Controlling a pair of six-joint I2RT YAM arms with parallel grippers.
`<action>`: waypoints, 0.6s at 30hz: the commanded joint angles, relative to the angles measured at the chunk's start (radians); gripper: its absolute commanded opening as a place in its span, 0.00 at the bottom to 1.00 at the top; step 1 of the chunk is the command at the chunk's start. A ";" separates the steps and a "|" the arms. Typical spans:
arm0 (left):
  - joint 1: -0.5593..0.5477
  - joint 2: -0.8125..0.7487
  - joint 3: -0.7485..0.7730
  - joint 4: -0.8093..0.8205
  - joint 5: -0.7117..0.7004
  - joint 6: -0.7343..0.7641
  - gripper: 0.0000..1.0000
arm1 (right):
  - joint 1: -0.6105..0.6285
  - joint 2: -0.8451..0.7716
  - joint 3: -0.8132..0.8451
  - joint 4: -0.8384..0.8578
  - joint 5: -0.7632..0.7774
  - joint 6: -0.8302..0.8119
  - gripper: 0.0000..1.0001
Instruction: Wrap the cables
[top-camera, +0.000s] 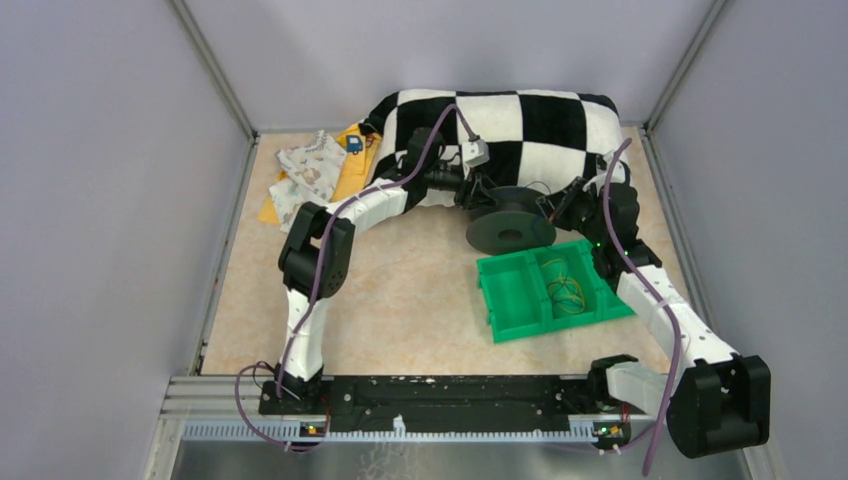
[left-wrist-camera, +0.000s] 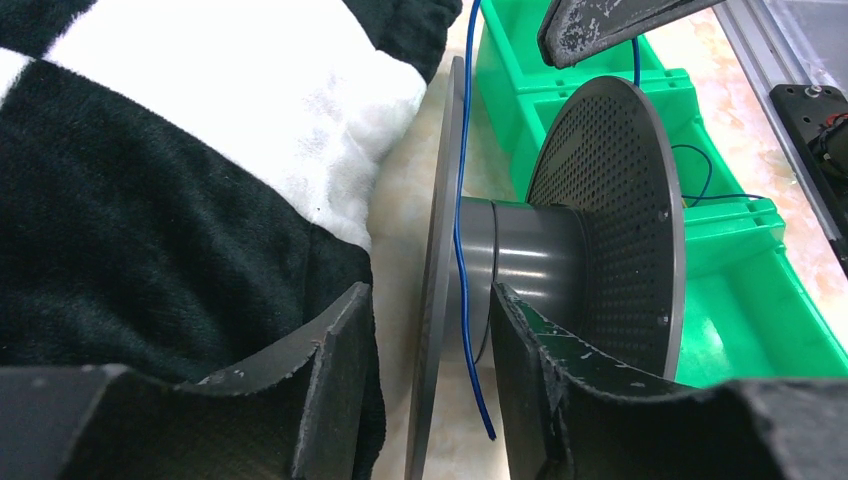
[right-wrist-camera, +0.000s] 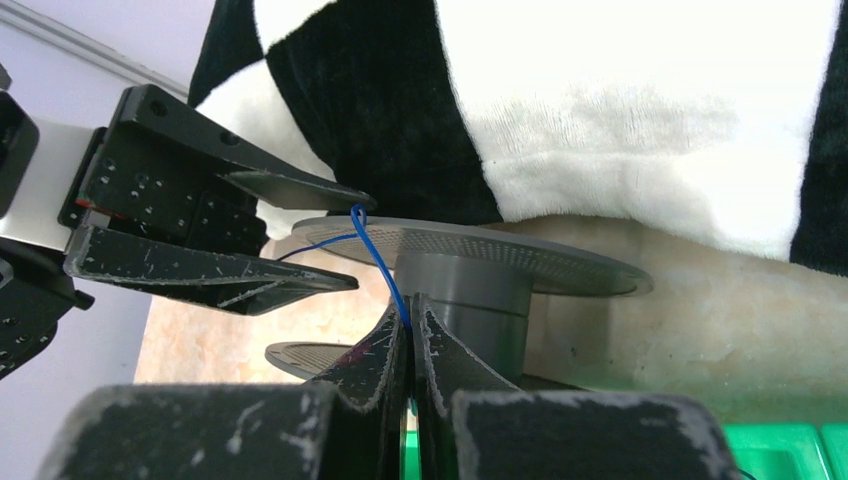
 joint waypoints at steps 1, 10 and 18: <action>-0.003 0.004 0.009 0.052 0.040 0.013 0.45 | -0.010 -0.015 0.044 0.033 -0.010 -0.012 0.00; -0.004 0.000 0.008 0.058 0.046 0.005 0.43 | -0.010 -0.017 0.041 0.032 -0.009 -0.012 0.00; -0.004 -0.007 0.010 0.065 0.052 -0.004 0.58 | -0.011 -0.020 0.010 0.025 0.004 -0.022 0.00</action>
